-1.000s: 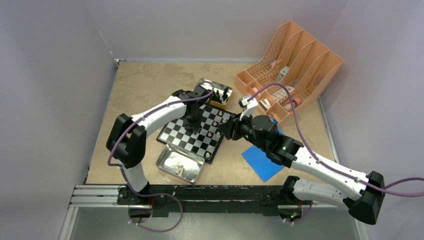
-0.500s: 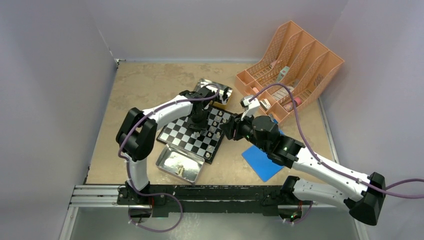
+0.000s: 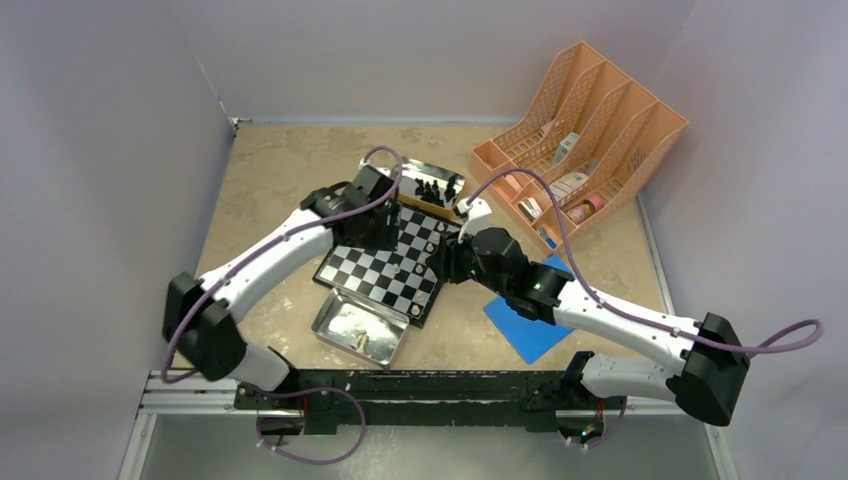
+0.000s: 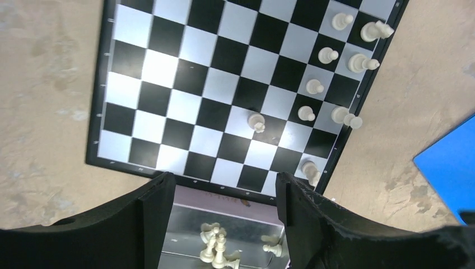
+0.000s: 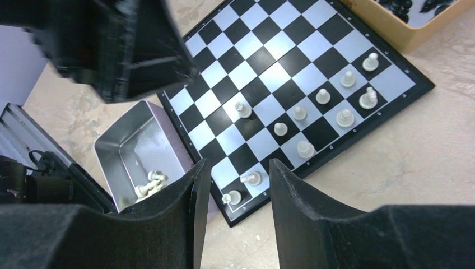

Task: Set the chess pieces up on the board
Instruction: Place the chess piece on the chessboard, then pick up the chess piece from the chessboard.

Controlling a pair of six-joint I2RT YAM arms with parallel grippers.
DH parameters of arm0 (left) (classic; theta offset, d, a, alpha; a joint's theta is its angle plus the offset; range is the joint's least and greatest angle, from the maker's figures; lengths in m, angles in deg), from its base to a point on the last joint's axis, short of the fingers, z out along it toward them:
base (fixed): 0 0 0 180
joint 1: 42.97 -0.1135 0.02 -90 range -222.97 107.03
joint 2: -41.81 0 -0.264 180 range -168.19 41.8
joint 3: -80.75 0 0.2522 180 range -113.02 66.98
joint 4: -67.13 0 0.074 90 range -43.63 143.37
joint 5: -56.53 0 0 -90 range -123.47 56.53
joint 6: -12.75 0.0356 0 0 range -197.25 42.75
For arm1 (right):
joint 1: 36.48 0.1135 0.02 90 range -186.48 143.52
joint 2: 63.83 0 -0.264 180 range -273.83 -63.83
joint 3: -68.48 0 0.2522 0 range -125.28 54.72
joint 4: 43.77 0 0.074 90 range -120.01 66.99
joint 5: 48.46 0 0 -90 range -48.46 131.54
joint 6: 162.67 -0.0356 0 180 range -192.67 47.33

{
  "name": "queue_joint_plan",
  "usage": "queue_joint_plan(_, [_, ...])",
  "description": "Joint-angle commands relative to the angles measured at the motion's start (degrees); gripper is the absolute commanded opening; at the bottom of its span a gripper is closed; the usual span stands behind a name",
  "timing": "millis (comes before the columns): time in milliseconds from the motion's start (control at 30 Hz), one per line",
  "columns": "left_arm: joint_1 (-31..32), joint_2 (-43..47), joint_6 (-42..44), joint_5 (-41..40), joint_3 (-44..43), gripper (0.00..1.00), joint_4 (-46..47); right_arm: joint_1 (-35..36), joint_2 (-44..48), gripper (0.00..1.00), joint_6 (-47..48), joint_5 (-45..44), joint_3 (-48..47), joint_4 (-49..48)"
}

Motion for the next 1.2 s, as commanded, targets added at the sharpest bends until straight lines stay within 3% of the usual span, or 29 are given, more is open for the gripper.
queue_joint_plan(0, [-0.28, 10.38, -0.94, -6.97, 5.52, 0.66, 5.14, 0.16, -1.95, 0.45, -1.14, 2.55, -0.71, -5.05])
queue_joint_plan(367, [-0.22, 40.57, 6.8, 4.0, 26.71, 0.73, 24.33, 0.37, -14.59, 0.45, -1.04, 3.05, -6.51, -6.11])
queue_joint_plan(433, [-0.15, 45.07, 6.96, 5.98, 29.47, 0.8, 26.13, 0.5, -17.45, 0.45, -1.31, 2.75, -7.86, -5.94])
queue_joint_plan(500, [-0.22, 48.79, 6.2, 7.81, 29.81, 0.87, 25.63, 0.68, -20.21, 0.45, -1.25, 2.62, -9.43, -5.58])
queue_joint_plan(700, [-0.17, 58.14, 5.74, 8.99, 30.18, 0.93, 20.01, 1.39, -27.85, 0.46, -0.15, 0.9, -14.93, -3.78])
queue_joint_plan(833, [-0.15, 63.06, 6.84, 8.33, 31.72, 0.94, 15.71, 2.09, -31.59, 0.46, 1.08, 0.37, -18.25, -2.79])
queue_joint_plan(1167, [-0.15, 71.3, 7.47, 6.64, 33.84, 0.95, 16.32, 2.24, -38.98, 0.45, 1.87, -5.44, -23.66, 0.95])
